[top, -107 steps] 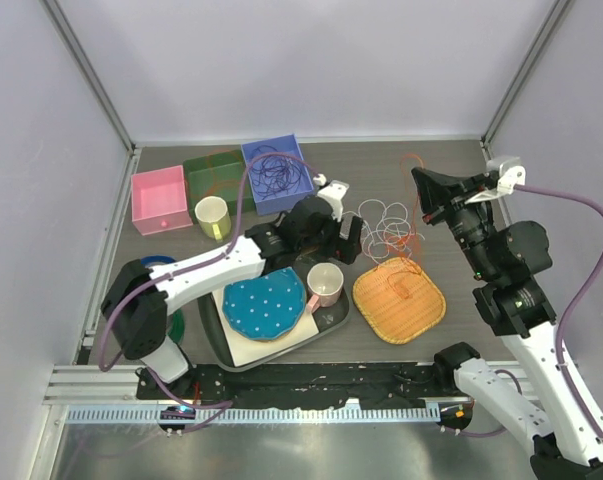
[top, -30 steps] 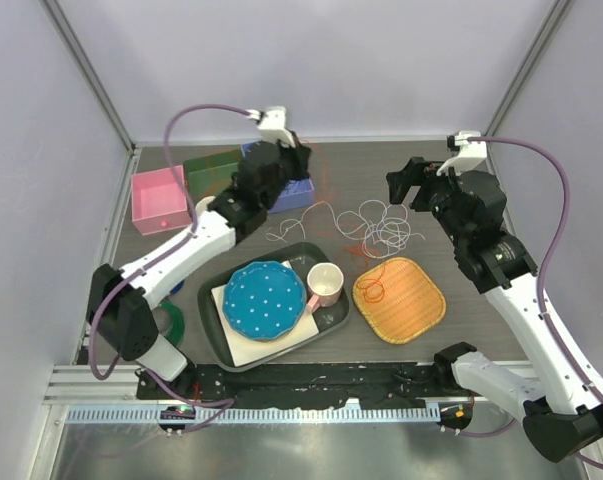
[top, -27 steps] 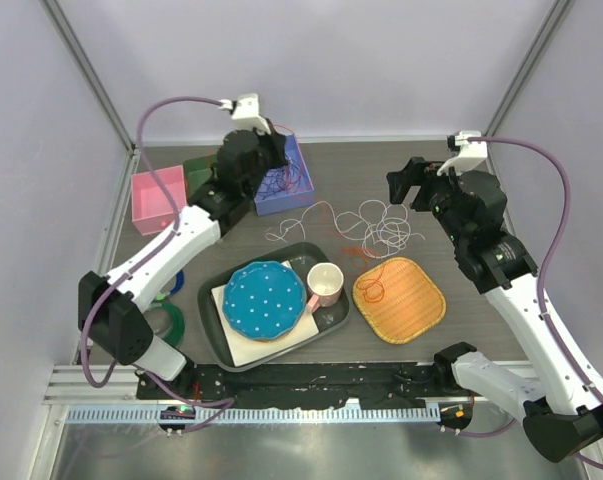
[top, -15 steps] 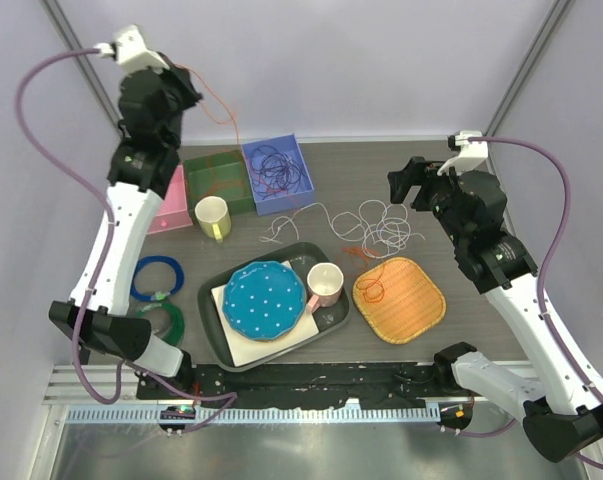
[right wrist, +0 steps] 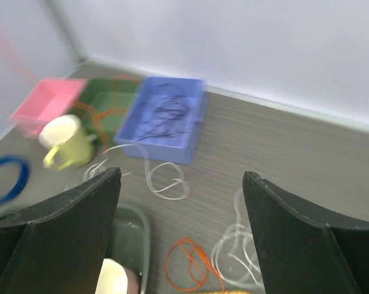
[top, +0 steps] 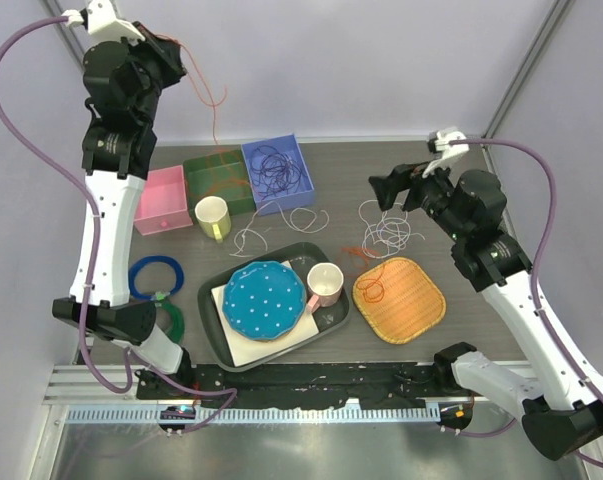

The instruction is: Untangle the cables

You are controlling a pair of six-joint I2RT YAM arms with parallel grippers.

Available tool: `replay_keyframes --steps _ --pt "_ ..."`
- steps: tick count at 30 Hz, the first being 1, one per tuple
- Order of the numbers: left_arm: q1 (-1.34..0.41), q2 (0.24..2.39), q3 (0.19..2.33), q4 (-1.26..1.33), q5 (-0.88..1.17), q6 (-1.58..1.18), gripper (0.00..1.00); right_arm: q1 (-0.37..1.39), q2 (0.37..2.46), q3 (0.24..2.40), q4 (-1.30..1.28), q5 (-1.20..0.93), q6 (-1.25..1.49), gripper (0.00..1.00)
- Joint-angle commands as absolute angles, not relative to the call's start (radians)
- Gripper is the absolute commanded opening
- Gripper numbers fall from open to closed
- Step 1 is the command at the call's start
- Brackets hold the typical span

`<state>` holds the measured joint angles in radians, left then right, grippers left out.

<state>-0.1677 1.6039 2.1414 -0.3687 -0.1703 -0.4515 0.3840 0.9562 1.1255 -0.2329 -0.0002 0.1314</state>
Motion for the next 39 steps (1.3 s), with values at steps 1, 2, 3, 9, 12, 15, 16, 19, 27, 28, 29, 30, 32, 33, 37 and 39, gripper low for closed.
replay_keyframes --steps 1,2,3,9,12,15,16,19,27,28,29,30,32,33,37,39 --pt "-0.161 1.603 2.106 -0.361 0.089 -0.517 0.0 0.39 1.027 1.056 -0.037 -0.61 -0.135 0.84" --pt "-0.163 1.606 2.106 -0.36 0.147 -0.525 0.0 0.39 1.046 1.042 -0.017 -0.68 -0.208 0.84" --pt "-0.163 1.611 2.105 -0.36 0.175 -0.529 0.0 0.39 1.061 1.023 -0.005 -0.74 -0.236 0.83" --pt "-0.175 1.548 1.987 -0.302 0.253 -0.529 0.0 0.39 1.27 1.141 0.019 -0.433 -0.097 0.84" --pt "-0.176 1.482 1.861 -0.229 0.25 -0.529 0.0 0.39 1.429 1.277 -0.127 -0.24 0.056 0.82" --pt "-0.178 1.434 1.77 -0.175 0.236 -0.531 0.0 0.39 1.563 1.275 -0.132 -0.291 0.112 0.79" --pt "-0.178 1.424 1.755 -0.161 0.235 -0.528 0.0 0.388 1.59 1.267 -0.095 -0.325 0.11 0.78" --pt "-0.178 1.398 1.715 -0.155 0.233 -0.509 0.0 0.394 1.707 1.265 -0.022 -0.393 0.124 0.76" --pt "-0.178 1.336 1.622 -0.134 0.232 -0.46 0.0 0.429 1.928 1.348 -0.005 -0.281 0.107 0.71" --pt "-0.178 1.325 1.596 -0.115 0.232 -0.46 0.0 0.433 1.959 1.356 -0.005 -0.253 0.11 0.71" --pt "-0.178 1.321 1.588 -0.115 0.229 -0.454 0.0 0.437 1.976 1.374 -0.005 -0.226 0.127 0.69" --pt "-0.178 1.319 1.585 -0.117 0.227 -0.451 0.0 0.437 1.989 1.379 0.035 -0.198 0.136 0.69" --pt "-0.178 1.315 1.572 -0.132 0.229 -0.439 0.0 0.437 2.022 1.384 0.067 -0.161 0.155 0.66" --pt "-0.178 1.312 1.568 -0.136 0.23 -0.434 0.0 0.437 2.031 1.385 0.093 -0.161 0.161 0.65" --pt "-0.178 1.284 1.53 -0.137 0.218 -0.408 0.0 0.437 2.054 1.402 0.086 -0.157 0.184 0.28" --pt "-0.179 1.266 1.517 -0.127 0.201 -0.399 0.0 0.437 2.045 1.427 0.008 -0.089 0.215 0.01"
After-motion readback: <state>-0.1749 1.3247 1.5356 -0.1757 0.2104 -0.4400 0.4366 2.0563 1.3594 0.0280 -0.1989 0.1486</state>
